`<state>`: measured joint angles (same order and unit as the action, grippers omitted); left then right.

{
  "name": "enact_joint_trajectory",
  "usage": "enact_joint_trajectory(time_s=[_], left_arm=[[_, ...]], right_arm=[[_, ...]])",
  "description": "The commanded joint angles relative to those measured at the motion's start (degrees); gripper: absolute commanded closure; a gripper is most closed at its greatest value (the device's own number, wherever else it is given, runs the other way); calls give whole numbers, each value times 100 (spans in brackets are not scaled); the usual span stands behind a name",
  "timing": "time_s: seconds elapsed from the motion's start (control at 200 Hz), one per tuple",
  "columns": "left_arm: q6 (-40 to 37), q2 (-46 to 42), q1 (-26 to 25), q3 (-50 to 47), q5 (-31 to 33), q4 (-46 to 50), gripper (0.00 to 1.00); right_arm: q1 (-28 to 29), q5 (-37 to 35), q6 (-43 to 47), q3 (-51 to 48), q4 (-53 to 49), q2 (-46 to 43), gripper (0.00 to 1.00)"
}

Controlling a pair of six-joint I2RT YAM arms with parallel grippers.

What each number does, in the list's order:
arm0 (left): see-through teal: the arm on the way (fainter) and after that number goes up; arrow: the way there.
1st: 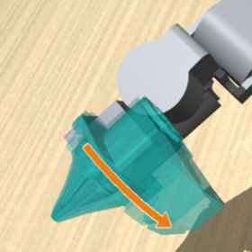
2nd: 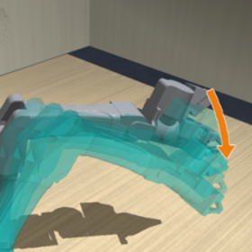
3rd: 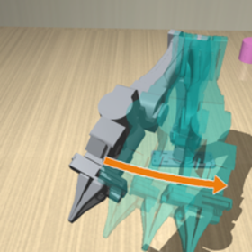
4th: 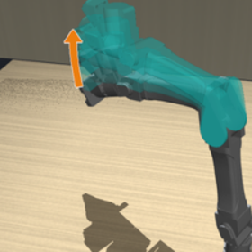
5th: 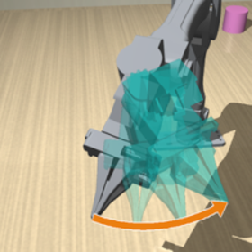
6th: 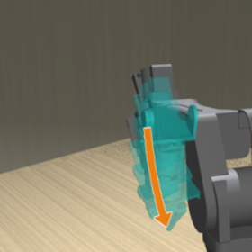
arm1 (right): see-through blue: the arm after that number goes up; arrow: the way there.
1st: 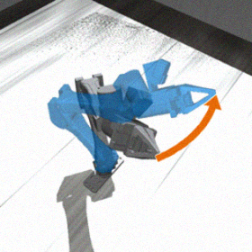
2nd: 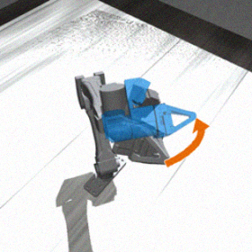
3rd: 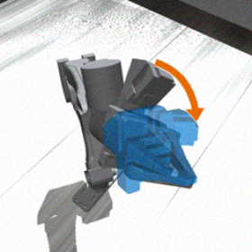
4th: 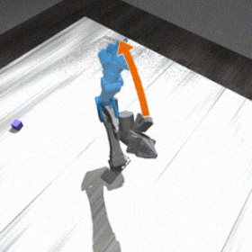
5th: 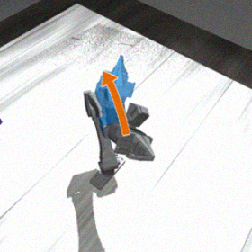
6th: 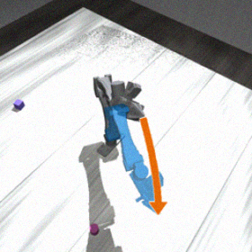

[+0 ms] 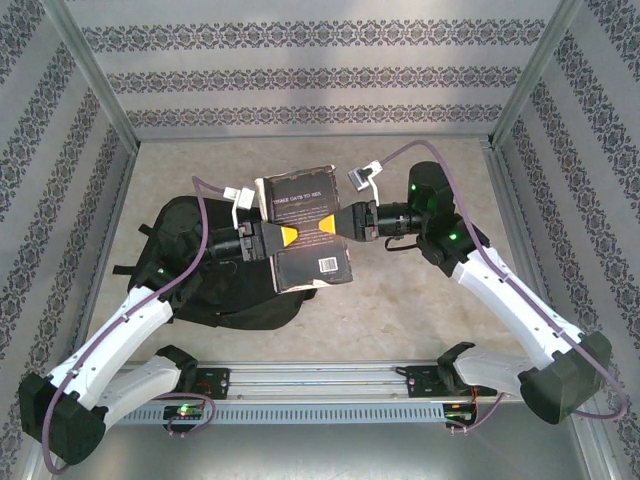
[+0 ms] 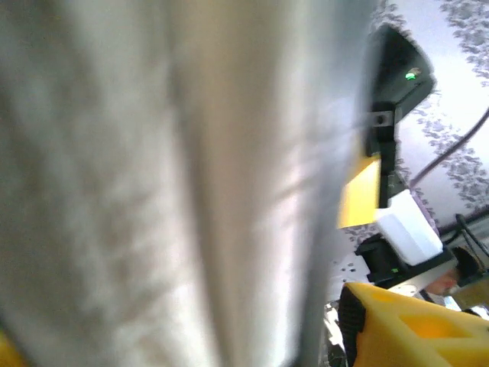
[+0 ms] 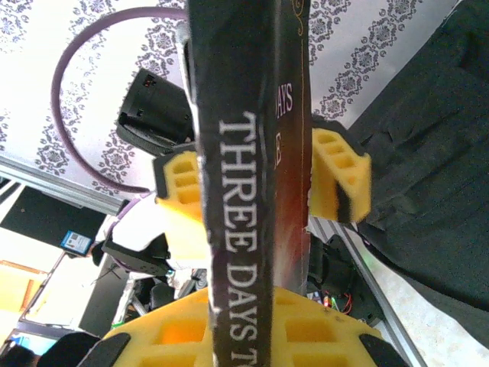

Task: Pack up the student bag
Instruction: Pass the book.

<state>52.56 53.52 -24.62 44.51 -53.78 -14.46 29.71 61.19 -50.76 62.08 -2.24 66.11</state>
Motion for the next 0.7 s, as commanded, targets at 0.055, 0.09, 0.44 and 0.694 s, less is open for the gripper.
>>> enact_joint_trajectory(time_s=[0.055,0.09,0.44,0.694], left_arm=[[411,-116,115,-73,-300,-1155,59],[442,-114,127,-80,-291,-1247,65],[720,-105,151,-266,-204,-1815,100],[1152,-75,150,-372,104,-2201,58]], right_arm=[[-101,219,56,-68,300,-252,100],[-113,206,135,-86,212,-279,100],[-351,-272,493,-320,-296,-444,100],[-336,-482,540,-366,-105,-496,100]])
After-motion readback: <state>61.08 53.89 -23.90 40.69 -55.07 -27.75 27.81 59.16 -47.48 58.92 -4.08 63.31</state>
